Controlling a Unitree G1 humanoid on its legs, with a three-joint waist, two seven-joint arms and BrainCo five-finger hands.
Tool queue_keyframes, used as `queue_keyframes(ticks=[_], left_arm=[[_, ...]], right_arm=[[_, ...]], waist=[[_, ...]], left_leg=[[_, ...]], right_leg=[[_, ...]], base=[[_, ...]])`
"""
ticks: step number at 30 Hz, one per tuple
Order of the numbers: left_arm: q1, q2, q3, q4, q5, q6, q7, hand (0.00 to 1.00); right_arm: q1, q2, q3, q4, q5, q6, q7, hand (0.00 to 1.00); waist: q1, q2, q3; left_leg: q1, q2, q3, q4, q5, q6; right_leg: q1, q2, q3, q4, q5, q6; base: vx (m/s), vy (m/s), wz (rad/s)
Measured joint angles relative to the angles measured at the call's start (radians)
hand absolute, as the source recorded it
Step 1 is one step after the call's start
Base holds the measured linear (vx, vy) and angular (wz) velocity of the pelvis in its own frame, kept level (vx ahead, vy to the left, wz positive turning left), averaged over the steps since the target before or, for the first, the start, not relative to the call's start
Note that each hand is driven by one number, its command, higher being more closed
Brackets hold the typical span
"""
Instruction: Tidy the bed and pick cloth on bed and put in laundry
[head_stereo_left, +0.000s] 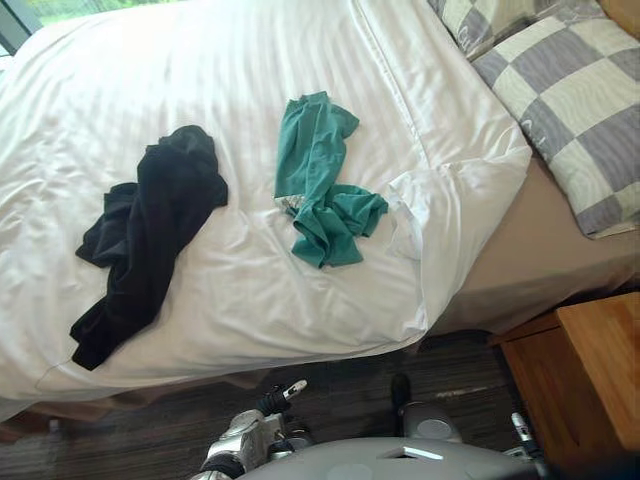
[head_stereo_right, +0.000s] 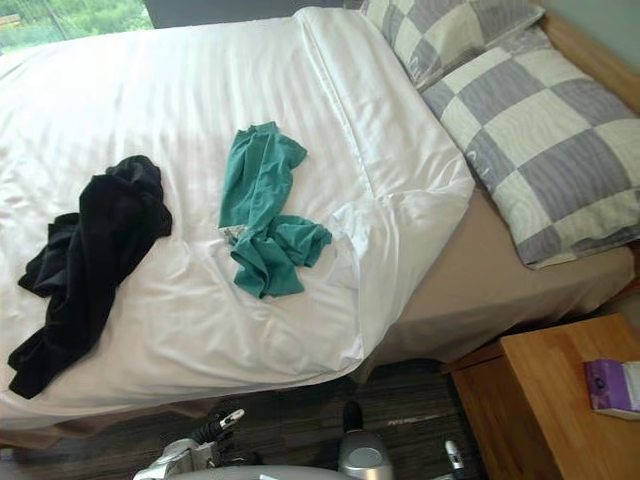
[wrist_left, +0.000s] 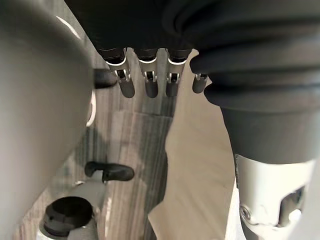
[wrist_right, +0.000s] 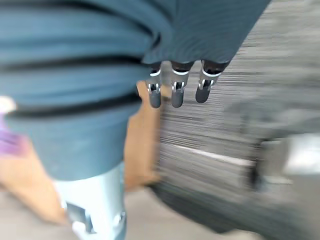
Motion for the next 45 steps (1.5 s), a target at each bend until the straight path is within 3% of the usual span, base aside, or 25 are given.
queue_keyframes(ticks=[5,10,15,18,21,26,28,29,31,36,41,45], left_arm=[[0.042,0.028,0.022,-0.002,-0.004,0.000,0.001,0.00],[0.071,0.037,0.022,-0.002,-0.039,0.004,0.002,0.00],[0.085,0.040,0.022,-0.004,-0.039,0.000,0.003,0.00],[0.088,0.039,0.021,-0.023,-0.039,-0.001,0.015,0.00],[0.095,0.041,0.022,-0.047,-0.038,0.001,0.028,0.00],[0.107,0.056,0.029,-0.078,-0.029,0.006,0.034,0.00],[0.105,0.067,0.031,-0.089,-0.029,0.007,0.029,0.00],[0.097,0.073,0.032,-0.092,-0.030,0.008,0.020,0.00],[0.084,0.081,0.034,-0.094,-0.033,0.012,0.013,0.00],[0.058,0.074,0.028,-0.125,-0.084,0.021,-0.009,0.00],[0.049,0.073,0.009,-0.162,-0.121,0.018,-0.017,0.00],[0.022,0.072,-0.024,-0.163,-0.122,0.019,-0.035,0.00]], right_arm=[[-0.011,-0.097,-0.143,-0.226,-0.158,-0.046,-0.104,0.00],[-0.088,-0.228,-0.173,-0.455,-0.315,-0.080,-0.144,0.00],[-0.210,-0.344,0.017,-0.611,-0.473,-0.068,-0.097,0.00],[-0.264,-0.401,0.166,-0.660,-0.583,-0.042,-0.031,0.00],[-0.361,-0.438,0.328,-0.656,-0.639,-0.003,0.070,0.00],[-0.513,-0.478,0.498,-0.532,-0.646,0.039,0.184,0.00],[-0.600,-0.503,0.550,-0.480,-0.653,0.044,0.199,0.00],[-0.664,-0.534,0.586,-0.454,-0.672,0.050,0.198,0.00],[-0.773,-0.568,0.626,-0.401,-0.693,0.061,0.194,0.00],[-1.004,-0.666,0.731,-0.249,-0.721,0.109,0.180,0.00],[-1.105,-0.723,0.780,-0.184,-0.721,0.146,0.190,0.00],[-1.162,-0.747,0.810,-0.150,-0.740,0.197,0.242,0.00]], waist=[[-0.013,-0.023,-0.013],[-0.015,-0.032,-0.020],[-0.010,-0.045,-0.040],[0.013,-0.050,-0.045],[0.033,-0.052,-0.047],[0.070,-0.056,-0.038],[0.073,-0.059,0.001],[0.080,-0.058,0.029],[0.095,-0.058,0.081],[0.127,-0.005,0.205],[0.139,0.021,0.261],[0.140,0.040,0.276]], left_leg=[[0.012,-0.004,0.028,-0.002,-0.005,-0.007],[0.016,-0.005,0.039,-0.016,0.000,0.000],[0.019,-0.008,0.034,-0.038,0.013,0.001],[0.018,-0.008,0.013,-0.040,0.015,0.000],[0.010,-0.011,-0.014,-0.043,0.021,-0.005],[-0.013,-0.012,-0.041,-0.014,0.022,-0.007],[-0.054,-0.011,-0.051,0.039,0.008,-0.007],[-0.094,-0.008,-0.056,0.083,-0.018,0.016],[-0.158,-0.010,-0.068,0.151,-0.039,0.026],[-0.303,-0.008,-0.112,0.281,-0.072,0.043],[-0.357,-0.015,-0.122,0.305,-0.069,0.045],[-0.391,-0.029,-0.120,0.310,-0.062,0.047]], right_leg=[[0.008,-0.004,0.010,-0.010,0.004,0.007],[0.008,-0.004,0.007,-0.013,0.006,0.010],[0.011,-0.005,-0.003,-0.024,0.010,0.012],[0.027,-0.008,-0.023,-0.035,0.011,0.013],[0.037,-0.017,-0.051,-0.043,0.010,0.013],[0.048,-0.030,-0.082,-0.035,0.010,0.013],[0.034,-0.038,-0.102,-0.011,0.010,0.013],[0.012,-0.040,-0.102,0.000,0.010,0.013],[-0.018,-0.051,-0.102,0.005,0.010,0.014],[-0.097,-0.061,-0.125,0.045,0.013,0.015],[-0.149,-0.072,-0.130,0.063,0.017,0.016],[-0.186,-0.086,-0.130,0.068,0.024,0.015]], base=[[0.01,0.015,-0.08],[-0.01,-0.006,0.01],[0.00,-0.005,0.04],[0.02,-0.012,0.19],[0.03,-0.008,0.23],[0.02,-0.002,0.23],[-0.07,0.007,0.34],[-0.13,0.005,0.23],[-0.15,0.004,0.14],[-0.10,0.021,0.23],[0.00,0.003,0.06],[0.01,0.007,0.01]])
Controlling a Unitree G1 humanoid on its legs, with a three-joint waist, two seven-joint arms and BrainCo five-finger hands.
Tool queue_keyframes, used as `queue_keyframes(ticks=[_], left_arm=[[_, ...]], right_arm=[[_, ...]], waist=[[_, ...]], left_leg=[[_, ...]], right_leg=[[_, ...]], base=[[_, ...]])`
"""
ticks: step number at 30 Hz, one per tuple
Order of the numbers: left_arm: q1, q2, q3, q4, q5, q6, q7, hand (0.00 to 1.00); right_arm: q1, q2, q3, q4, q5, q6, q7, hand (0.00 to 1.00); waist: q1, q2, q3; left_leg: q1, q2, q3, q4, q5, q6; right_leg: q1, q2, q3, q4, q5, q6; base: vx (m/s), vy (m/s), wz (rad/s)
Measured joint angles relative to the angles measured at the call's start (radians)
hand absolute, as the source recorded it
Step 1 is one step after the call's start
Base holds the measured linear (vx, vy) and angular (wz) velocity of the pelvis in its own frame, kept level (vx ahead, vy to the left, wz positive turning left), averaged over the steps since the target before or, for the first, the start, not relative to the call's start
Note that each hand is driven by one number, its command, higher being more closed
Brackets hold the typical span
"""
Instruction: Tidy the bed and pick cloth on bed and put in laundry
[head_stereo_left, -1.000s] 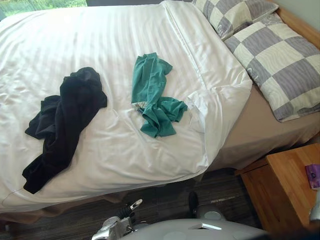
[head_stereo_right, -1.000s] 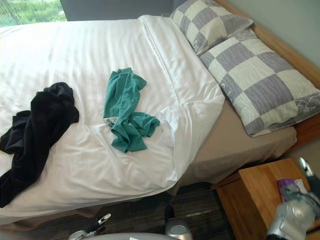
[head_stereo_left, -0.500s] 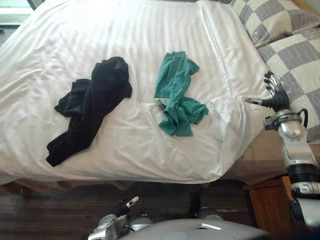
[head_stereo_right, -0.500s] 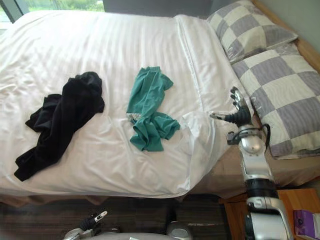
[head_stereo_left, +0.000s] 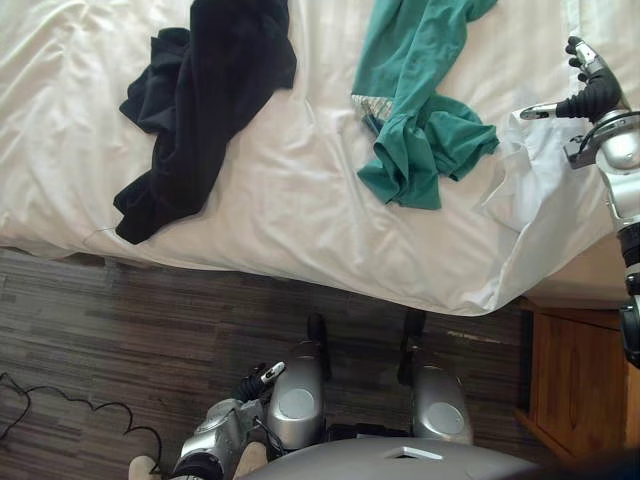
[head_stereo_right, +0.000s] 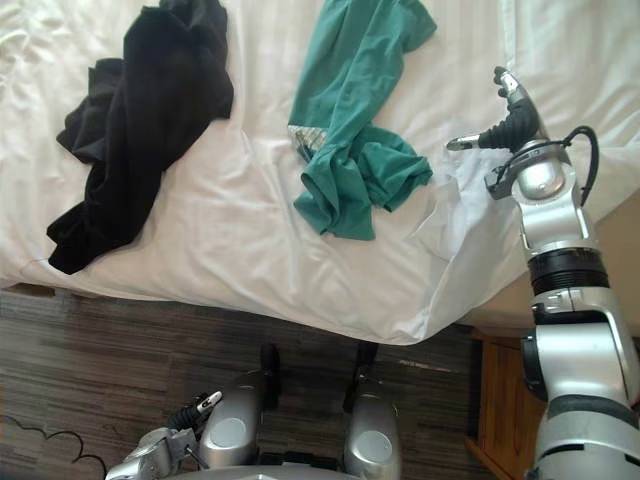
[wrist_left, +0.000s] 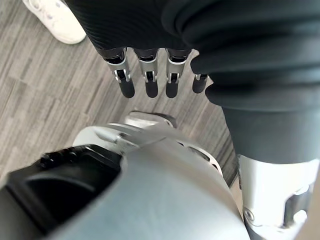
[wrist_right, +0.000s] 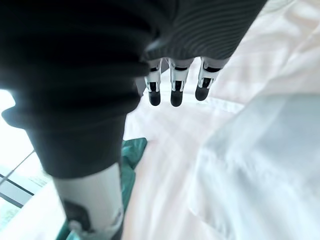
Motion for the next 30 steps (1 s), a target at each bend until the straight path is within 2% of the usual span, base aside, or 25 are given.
queue_keyframes(ticks=[5,7,10,11,16,20,22,25,29,30], left_arm=[[-0.012,0.000,-0.037,-0.035,-0.028,0.002,-0.017,0.00],[-0.012,0.000,-0.049,-0.037,-0.029,0.001,-0.018,0.00],[-0.011,0.001,-0.059,-0.038,-0.028,0.001,-0.029,0.00],[-0.010,0.001,-0.060,-0.040,-0.028,0.001,-0.032,0.00],[-0.001,0.008,-0.067,-0.067,-0.027,0.007,-0.036,0.00],[0.006,0.012,-0.066,-0.078,-0.024,0.010,-0.041,0.00],[0.007,0.019,-0.060,-0.080,-0.016,0.004,-0.050,0.00],[0.025,0.025,-0.048,-0.079,-0.015,-0.004,-0.052,0.00],[0.069,0.033,-0.007,-0.068,0.024,-0.001,-0.038,0.00],[0.075,0.033,-0.004,-0.061,0.025,-0.001,-0.035,0.00]], right_arm=[[-0.018,-0.024,0.041,0.038,-0.061,0.096,0.044,0.00],[-0.018,-0.031,0.039,0.038,-0.063,0.116,0.047,0.00],[-0.010,-0.034,0.023,0.019,-0.090,0.129,0.074,0.00],[0.018,-0.034,-0.001,-0.011,-0.096,0.135,0.089,1.00],[0.198,-0.035,-0.101,-0.180,-0.123,0.134,0.124,1.00],[0.320,-0.026,-0.139,-0.247,-0.115,0.115,0.101,1.00],[0.386,0.027,-0.204,-0.281,-0.083,0.105,0.063,1.00],[0.517,0.125,-0.310,-0.377,-0.047,0.097,-0.009,1.00],[0.762,0.259,-0.438,-0.521,-0.018,0.106,-0.089,1.00],[0.790,0.271,-0.453,-0.533,-0.017,0.106,-0.099,0.00]], waist=[[0.002,0.029,0.024],[0.001,0.039,0.032],[-0.003,0.040,0.033],[-0.003,0.039,0.033],[-0.016,0.037,0.034],[-0.023,0.026,0.031],[-0.028,0.005,0.028],[-0.058,-0.034,0.004],[-0.080,-0.092,-0.087],[-0.086,-0.096,-0.102]], left_leg=[[-0.015,-0.023,0.000,-0.027,0.021,0.007],[-0.017,-0.025,-0.001,-0.034,0.026,0.008],[-0.008,-0.031,0.001,-0.052,0.034,0.010],[-0.002,-0.035,0.003,-0.062,0.040,0.010],[0.014,-0.036,0.022,-0.072,0.044,0.010],[0.057,-0.035,0.038,-0.092,0.044,0.011],[0.071,-0.035,0.050,-0.102,0.046,0.014],[0.076,-0.034,0.052,-0.103,0.046,0.014],[0.125,-0.033,0.088,-0.140,0.046,0.013],[0.135,-0.033,0.095,-0.147,0.045,0.013]], right_leg=[[-0.024,-0.021,-0.002,0.002,0.006,0.004],[-0.028,-0.022,-0.005,0.002,0.012,0.000],[-0.029,-0.026,-0.005,0.002,0.012,0.000],[-0.029,-0.029,-0.004,0.002,0.013,0.000],[-0.024,-0.035,0.006,0.002,0.018,0.000],[-0.001,-0.031,0.024,0.001,0.017,0.000],[0.003,-0.028,0.028,-0.003,0.017,0.000],[0.016,-0.025,0.029,-0.021,0.017,0.001],[0.036,-0.011,0.061,-0.042,0.020,0.005],[0.040,-0.010,0.064,-0.045,0.020,0.006]], base=[[0.00,0.012,0.04],[-0.01,0.011,0.05],[0.00,0.000,0.00],[0.00,0.000,0.00],[-0.02,0.002,-0.06],[-0.02,0.004,-0.13],[-0.04,-0.015,-0.15],[0.00,-0.001,-0.01],[0.05,0.000,-0.22],[0.07,0.001,-0.38]])
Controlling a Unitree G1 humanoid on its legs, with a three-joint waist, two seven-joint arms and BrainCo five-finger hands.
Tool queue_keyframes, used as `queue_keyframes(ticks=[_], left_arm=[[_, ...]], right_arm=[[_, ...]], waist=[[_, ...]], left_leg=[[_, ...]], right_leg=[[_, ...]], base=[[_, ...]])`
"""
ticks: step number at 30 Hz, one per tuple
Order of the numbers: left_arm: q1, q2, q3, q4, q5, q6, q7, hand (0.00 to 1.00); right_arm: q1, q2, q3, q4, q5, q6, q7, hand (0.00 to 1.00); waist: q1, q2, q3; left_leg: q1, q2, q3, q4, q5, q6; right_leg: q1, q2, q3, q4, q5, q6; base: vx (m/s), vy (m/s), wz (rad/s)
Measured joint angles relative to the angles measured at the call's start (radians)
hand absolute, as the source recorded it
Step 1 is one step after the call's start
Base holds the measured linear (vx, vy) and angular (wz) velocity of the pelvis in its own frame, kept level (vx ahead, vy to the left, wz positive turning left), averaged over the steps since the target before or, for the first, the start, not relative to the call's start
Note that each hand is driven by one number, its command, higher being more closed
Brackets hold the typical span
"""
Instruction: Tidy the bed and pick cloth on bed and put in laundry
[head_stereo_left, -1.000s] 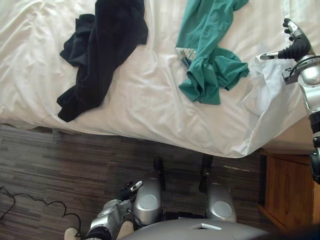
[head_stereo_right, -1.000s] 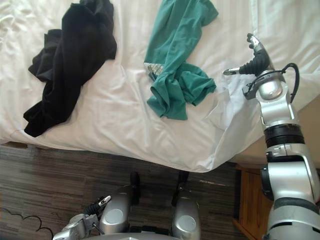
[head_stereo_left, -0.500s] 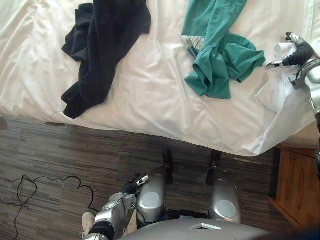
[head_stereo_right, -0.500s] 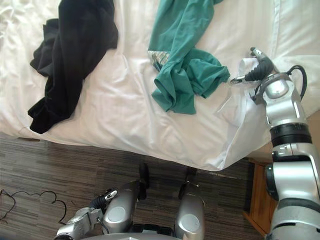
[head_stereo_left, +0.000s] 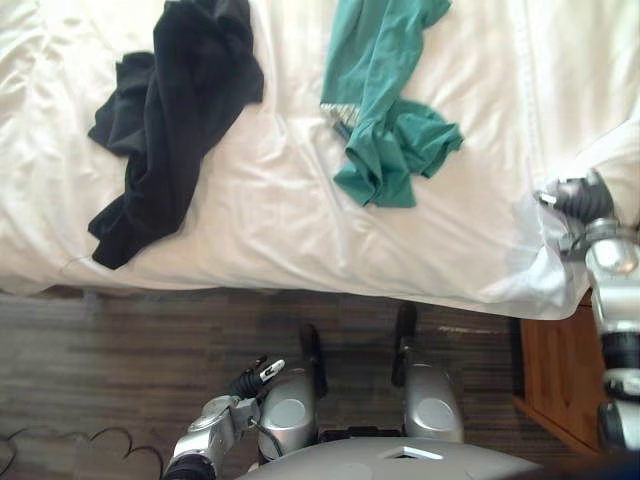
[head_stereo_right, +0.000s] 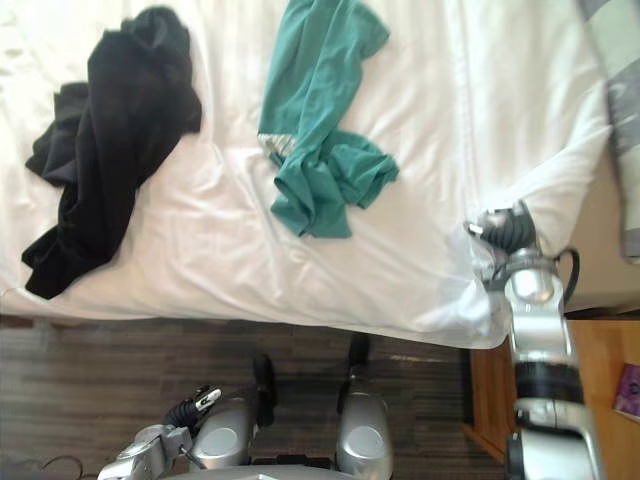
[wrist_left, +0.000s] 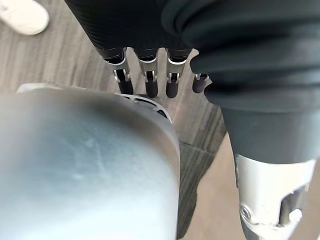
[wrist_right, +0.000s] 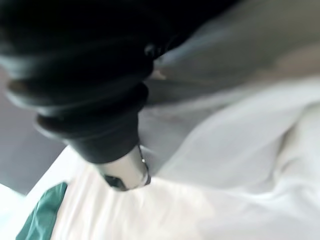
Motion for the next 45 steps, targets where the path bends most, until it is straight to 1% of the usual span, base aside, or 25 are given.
queue_keyframes(ticks=[2,4,7,8,13,14,16,17,18,22,23,24,25,27,28,29,30,32,33,35,36,38,40,43,45], left_arm=[[0.026,-0.002,0.011,0.035,0.011,0.002,0.008,0.00],[0.044,-0.007,0.015,0.051,0.027,0.002,0.018,0.00],[0.062,-0.019,0.020,0.077,0.038,0.007,0.028,0.00],[0.072,-0.024,0.021,0.094,0.039,0.007,0.029,0.00],[0.085,-0.036,0.043,0.109,0.070,0.020,0.028,0.00],[0.088,-0.043,0.050,0.115,0.078,0.028,0.027,0.00],[0.092,-0.045,0.051,0.116,0.079,0.033,0.027,0.00],[0.095,-0.046,0.051,0.116,0.079,0.035,0.025,0.00],[0.100,-0.047,0.051,0.116,0.079,0.042,0.025,0.00],[0.110,-0.046,0.059,0.116,0.079,0.054,0.025,0.00],[0.115,-0.047,0.060,0.115,0.078,0.054,0.024,0.00],[0.117,-0.047,0.060,0.115,0.078,0.054,0.024,0.00],[0.119,-0.047,0.060,0.116,0.078,0.054,0.024,0.00],[0.124,-0.048,0.060,0.116,0.078,0.054,0.025,0.00],[0.127,-0.049,0.060,0.117,0.078,0.054,0.025,0.00],[0.127,-0.049,0.060,0.123,0.078,0.052,0.025,0.00],[0.126,-0.049,0.060,0.128,0.078,0.051,0.024,0.00],[0.125,-0.049,0.059,0.138,0.078,0.042,0.023,0.00],[0.125,-0.049,0.059,0.139,0.078,0.038,0.021,0.00],[0.125,-0.052,0.058,0.144,0.075,0.020,0.016,0.00],[0.125,-0.053,0.057,0.144,0.075,0.016,0.014,0.00],[0.125,-0.059,0.049,0.145,0.072,0.002,0.004,0.00],[0.124,-0.069,0.043,0.145,0.062,-0.008,-0.010,0.00],[0.097,-0.076,0.004,0.148,0.031,-0.019,-0.049,0.00],[0.051,-0.081,-0.021,0.147,-0.012,-0.028,-0.066,0.00]], right_arm=[[0.102,0.050,-0.080,-0.013,0.028,0.003,-0.021,0.00],[0.170,0.084,-0.141,-0.011,0.062,0.006,-0.037,0.00],[0.230,0.134,-0.226,0.057,0.117,0.009,-0.067,0.00],[0.253,0.153,-0.251,0.132,0.121,0.009,-0.097,0.00],[0.296,0.209,-0.364,0.309,0.179,0.007,-0.195,0.00],[0.298,0.211,-0.395,0.343,0.184,0.007,-0.232,0.00],[0.299,0.211,-0.424,0.350,0.186,0.005,-0.259,0.00],[0.298,0.205,-0.429,0.350,0.186,-0.004,-0.279,0.00],[0.296,0.203,-0.439,0.350,0.185,-0.016,-0.295,0.00],[0.274,0.202,-0.475,0.333,0.189,-0.021,-0.356,0.00],[0.255,0.201,-0.505,0.302,0.202,-0.034,-0.382,1.00],[0.250,0.200,-0.514,0.282,0.211,-0.039,-0.387,1.00],[0.241,0.191,-0.522,0.232,0.262,-0.056,-0.389,1.00],[0.224,0.158,-0.521,0.160,0.355,-0.081,-0.358,1.00],[0.199,0.136,-0.515,0.131,0.418,-0.095,-0.320,1.00],[0.169,0.114,-0.503,0.120,0.525,-0.112,-0.248,1.00],[0.155,0.103,-0.490,0.117,0.575,-0.116,-0.214,1.00],[0.095,0.088,-0.433,0.114,0.737,-0.121,-0.091,1.00],[0.078,0.088,-0.419,0.115,0.786,-0.123,-0.062,1.00],[0.008,0.085,-0.371,0.146,0.931,-0.131,0.033,1.00],[-0.015,0.084,-0.366,0.161,0.967,-0.131,0.049,1.00],[-0.099,0.062,-0.348,0.216,1.072,-0.135,0.104,1.00],[-0.176,0.009,-0.320,0.253,1.146,-0.135,0.146,1.00],[-0.324,-0.096,-0.268,0.285,1.230,-0.143,0.196,1.00],[-0.423,-0.160,-0.248,0.302,1.260,-0.163,0.212,1.00]], waist=[[-0.029,-0.009,-0.057],[-0.046,-0.010,-0.098],[-0.058,-0.003,-0.144],[-0.070,0.001,-0.165],[-0.075,0.020,-0.203],[-0.077,0.024,-0.206],[-0.078,0.024,-0.211],[-0.078,0.031,-0.217],[-0.078,0.026,-0.227],[-0.077,0.022,-0.241],[-0.078,0.020,-0.240],[-0.078,0.019,-0.242],[-0.078,0.019,-0.246],[-0.078,0.020,-0.254],[-0.078,0.020,-0.260],[-0.078,0.024,-0.263],[-0.078,0.024,-0.263],[-0.074,0.023,-0.262],[-0.074,0.023,-0.262],[-0.068,0.027,-0.260],[-0.067,0.029,-0.259],[-0.064,0.044,-0.247],[-0.063,0.068,-0.225],[-0.056,0.117,-0.159],[-0.056,0.152,-0.086]], left_leg=[[0.047,-0.001,0.027,-0.034,0.000,0.000],[0.073,-0.003,0.043,-0.055,0.000,0.000],[0.123,-0.003,0.067,-0.087,-0.001,-0.001],[0.146,-0.003,0.070,-0.099,0.000,-0.001],[0.181,-0.009,0.075,-0.135,0.010,-0.006],[0.195,-0.011,0.080,-0.151,0.015,-0.005],[0.208,-0.013,0.087,-0.166,0.019,-0.005],[0.219,-0.015,0.093,-0.178,0.021,-0.004],[0.220,-0.016,0.093,-0.185,0.025,-0.004],[0.238,-0.019,0.094,-0.209,0.034,-0.006],[0.252,-0.021,0.095,-0.220,0.037,-0.010],[0.253,-0.022,0.095,-0.223,0.037,-0.009],[0.254,-0.023,0.095,-0.228,0.038,-0.009],[0.254,-0.025,0.094,-0.230,0.039,-0.006],[0.255,-0.025,0.094,-0.229,0.040,-0.005],[0.261,-0.025,0.093,-0.227,0.041,-0.005],[0.265,-0.025,0.093,-0.227,0.041,-0.005],[0.272,-0.025,0.087,-0.227,0.040,-0.006],[0.271,-0.025,0.085,-0.227,0.040,-0.006],[0.271,-0.028,0.067,-0.227,0.042,-0.004],[0.271,-0.028,0.065,-0.227,0.042,-0.003],[0.267,-0.033,0.053,-0.227,0.045,0.001],[0.258,-0.041,0.038,-0.225,0.048,0.005],[0.203,-0.054,0.022,-0.194,0.048,0.006],[0.134,-0.056,0.012,-0.143,0.042,0.011]], right_leg=[[0.022,0.004,0.019,-0.015,0.003,0.004],[0.036,0.006,0.029,-0.028,0.005,0.008],[0.072,0.013,0.048,-0.044,0.004,0.009],[0.091,0.014,0.049,-0.053,0.004,0.010],[0.107,0.018,0.052,-0.055,0.002,0.012],[0.115,0.019,0.052,-0.055,0.001,0.013],[0.118,0.021,0.056,-0.055,0.000,0.013],[0.121,0.022,0.061,-0.055,0.000,0.013],[0.118,0.022,0.061,-0.055,0.000,0.013],[0.126,0.024,0.061,-0.055,-0.002,0.013],[0.133,0.024,0.061,-0.056,-0.003,0.014],[0.134,0.024,0.060,-0.056,-0.005,0.015],[0.134,0.023,0.061,-0.056,-0.005,0.016],[0.134,0.022,0.060,-0.057,-0.006,0.017],[0.134,0.023,0.060,-0.058,-0.006,0.017],[0.141,0.023,0.060,-0.058,-0.006,0.017],[0.145,0.023,0.059,-0.059,-0.006,0.017],[0.156,0.023,0.051,-0.062,-0.006,0.017],[0.157,0.022,0.050,-0.062,-0.006,0.017],[0.163,0.018,0.042,-0.062,-0.007,0.018],[0.165,0.017,0.038,-0.062,-0.007,0.018],[0.171,0.008,0.023,-0.064,-0.008,0.019],[0.168,-0.001,0.017,-0.064,-0.007,0.019],[0.128,-0.021,0.018,-0.052,-0.003,0.026],[0.067,-0.034,0.019,-0.011,-0.010,0.032]], base=[[0.06,0.007,-0.34],[0.05,0.016,-0.28],[0.03,0.016,-0.22],[0.03,0.011,-0.15],[-0.01,-0.008,-0.05],[-0.02,-0.006,-0.04],[-0.02,-0.007,-0.09],[-0.03,-0.010,-0.10],[-0.02,-0.010,-0.06],[0.00,0.000,0.00],[0.00,0.000,0.00],[0.00,0.000,0.00],[0.00,0.000,0.00],[0.00,0.000,0.00],[0.00,0.000,0.00],[0.03,-0.019,-0.01],[0.00,0.000,0.00],[0.00,-0.025,0.06],[-0.01,-0.021,0.07],[-0.01,-0.022,0.13],[-0.02,-0.022,0.18],[-0.02,-0.016,0.20],[-0.03,-0.004,0.17],[-0.06,0.005,0.14],[-0.07,-0.015,0.22]])
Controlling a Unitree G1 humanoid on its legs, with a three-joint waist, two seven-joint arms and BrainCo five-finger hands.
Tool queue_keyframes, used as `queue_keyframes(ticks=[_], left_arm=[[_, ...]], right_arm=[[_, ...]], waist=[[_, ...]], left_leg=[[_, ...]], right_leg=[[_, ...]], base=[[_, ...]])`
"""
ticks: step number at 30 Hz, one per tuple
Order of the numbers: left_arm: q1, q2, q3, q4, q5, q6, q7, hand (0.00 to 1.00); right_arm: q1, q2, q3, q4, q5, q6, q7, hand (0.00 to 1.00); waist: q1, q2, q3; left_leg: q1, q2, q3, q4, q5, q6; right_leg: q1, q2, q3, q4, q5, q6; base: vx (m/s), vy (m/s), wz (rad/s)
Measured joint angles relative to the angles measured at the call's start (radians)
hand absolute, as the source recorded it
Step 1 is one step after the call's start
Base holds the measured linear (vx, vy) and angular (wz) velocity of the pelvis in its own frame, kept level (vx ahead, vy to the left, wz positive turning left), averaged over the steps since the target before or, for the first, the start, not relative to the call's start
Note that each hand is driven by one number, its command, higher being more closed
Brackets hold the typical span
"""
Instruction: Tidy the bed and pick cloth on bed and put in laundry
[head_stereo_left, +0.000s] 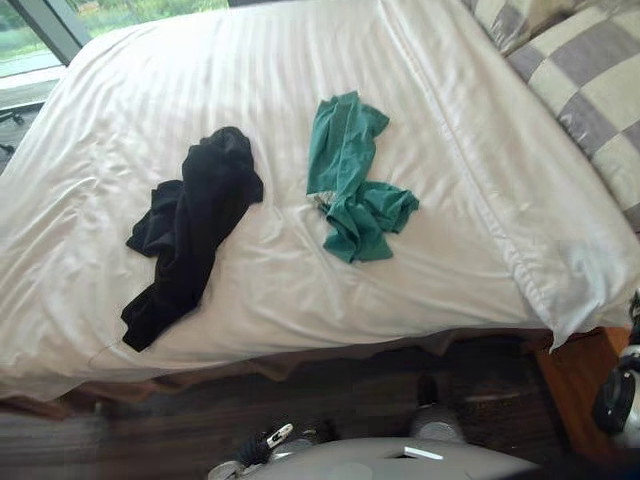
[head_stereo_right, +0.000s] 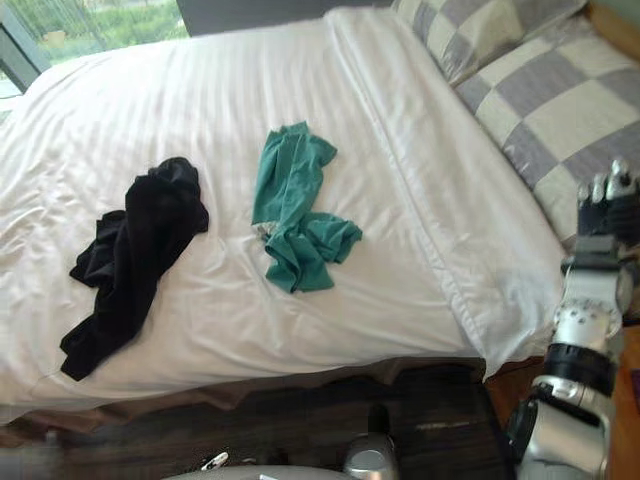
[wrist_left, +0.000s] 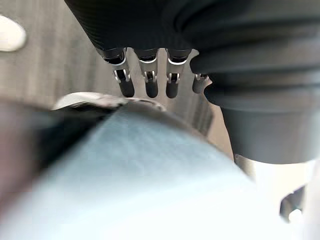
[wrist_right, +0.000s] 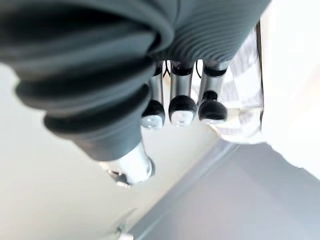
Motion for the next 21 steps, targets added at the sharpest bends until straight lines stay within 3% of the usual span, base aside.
queue_keyframes(ticks=[3,7,11,13,17,21], left_arm=[[-0.051,-0.014,-0.009,-0.005,-0.043,-0.022,-0.016,0.00],[-0.094,-0.013,-0.011,-0.046,-0.079,-0.026,-0.042,0.00],[-0.119,-0.006,-0.015,-0.054,-0.090,-0.018,-0.062,0.00],[-0.130,-0.002,-0.020,-0.053,-0.092,-0.032,-0.069,0.00],[-0.161,-0.002,-0.029,-0.042,-0.111,-0.075,-0.058,0.00],[-0.154,0.012,-0.028,-0.041,-0.122,-0.071,-0.057,0.00]], right_arm=[[-0.063,-0.021,0.010,-0.013,0.023,-0.046,0.008,1.00],[-0.028,0.018,0.010,-0.153,0.074,-0.106,-0.016,1.00],[0.049,0.049,-0.034,-0.162,0.074,-0.108,-0.079,1.00],[0.098,0.082,-0.070,-0.137,0.073,-0.096,-0.079,1.00],[0.195,0.162,-0.089,-0.131,0.071,-0.086,-0.003,1.00],[0.340,0.294,-0.083,-0.063,0.028,-0.103,0.037,1.00]], waist=[[0.012,0.035,0.091],[0.016,0.062,0.183],[0.013,0.072,0.228],[0.011,0.073,0.250],[-0.003,0.060,0.255],[-0.004,0.038,0.260]], left_leg=[[-0.087,0.008,-0.001,0.079,-0.012,0.000],[-0.236,0.031,0.024,0.272,-0.089,-0.001],[-0.338,0.053,0.065,0.420,-0.163,0.006],[-0.358,0.061,0.084,0.452,-0.184,0.012],[-0.367,0.077,0.115,0.490,-0.204,0.016],[-0.328,0.094,0.138,0.482,-0.206,0.015]], right_leg=[[-0.095,-0.010,0.008,0.091,-0.029,-0.007],[-0.280,-0.029,0.050,0.325,-0.133,-0.017],[-0.410,-0.029,0.103,0.459,-0.184,-0.018],[-0.446,-0.026,0.119,0.489,-0.193,-0.019],[-0.469,-0.019,0.142,0.509,-0.194,-0.020],[-0.428,-0.005,0.137,0.492,-0.194,-0.020]], base=[[-0.06,-0.043,0.13],[-0.07,-0.075,-0.01],[-0.03,-0.012,-0.22],[-0.02,0.011,-0.22],[0.00,0.015,-0.20],[0.00,-0.005,-0.06]])
